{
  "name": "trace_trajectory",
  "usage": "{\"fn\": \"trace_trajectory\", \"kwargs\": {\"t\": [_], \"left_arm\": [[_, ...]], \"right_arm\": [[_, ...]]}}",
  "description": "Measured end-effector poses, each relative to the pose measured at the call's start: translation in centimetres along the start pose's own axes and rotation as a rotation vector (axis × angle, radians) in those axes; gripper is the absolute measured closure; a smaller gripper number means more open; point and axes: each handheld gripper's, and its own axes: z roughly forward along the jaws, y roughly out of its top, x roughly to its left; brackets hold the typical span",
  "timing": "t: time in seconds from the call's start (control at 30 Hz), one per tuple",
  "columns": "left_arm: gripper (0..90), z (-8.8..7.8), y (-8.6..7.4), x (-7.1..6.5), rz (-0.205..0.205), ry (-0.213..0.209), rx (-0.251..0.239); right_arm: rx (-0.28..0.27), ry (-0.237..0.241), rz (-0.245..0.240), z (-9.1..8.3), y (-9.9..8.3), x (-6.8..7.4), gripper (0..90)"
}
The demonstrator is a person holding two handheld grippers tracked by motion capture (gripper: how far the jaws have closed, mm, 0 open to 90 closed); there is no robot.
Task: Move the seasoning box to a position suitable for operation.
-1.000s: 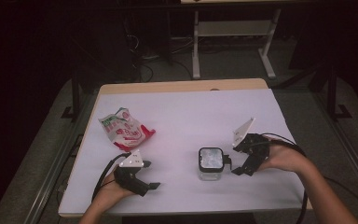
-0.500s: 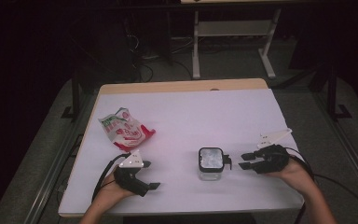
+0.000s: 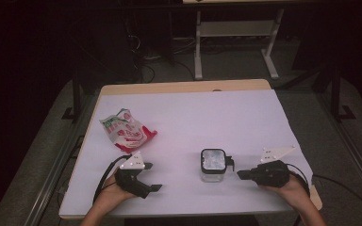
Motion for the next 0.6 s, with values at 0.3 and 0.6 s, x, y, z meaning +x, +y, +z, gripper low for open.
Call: {"fn": "trace_trajectory", "kwargs": {"t": [0.3, 0.6], "left_arm": [[12.8, 0.1, 0.1, -0.1, 0.002, -0.004, 0.005], [12.6, 0.1, 0.1, -0.2, -0.001, -0.012, -0.009]], "right_arm": [[-0.002, -0.024, -0.027, 1.3, 0.9, -0.1, 89.9], [-0.023, -0.047, -0.017, 1.3, 1.4, -1.1, 90.0]]}}
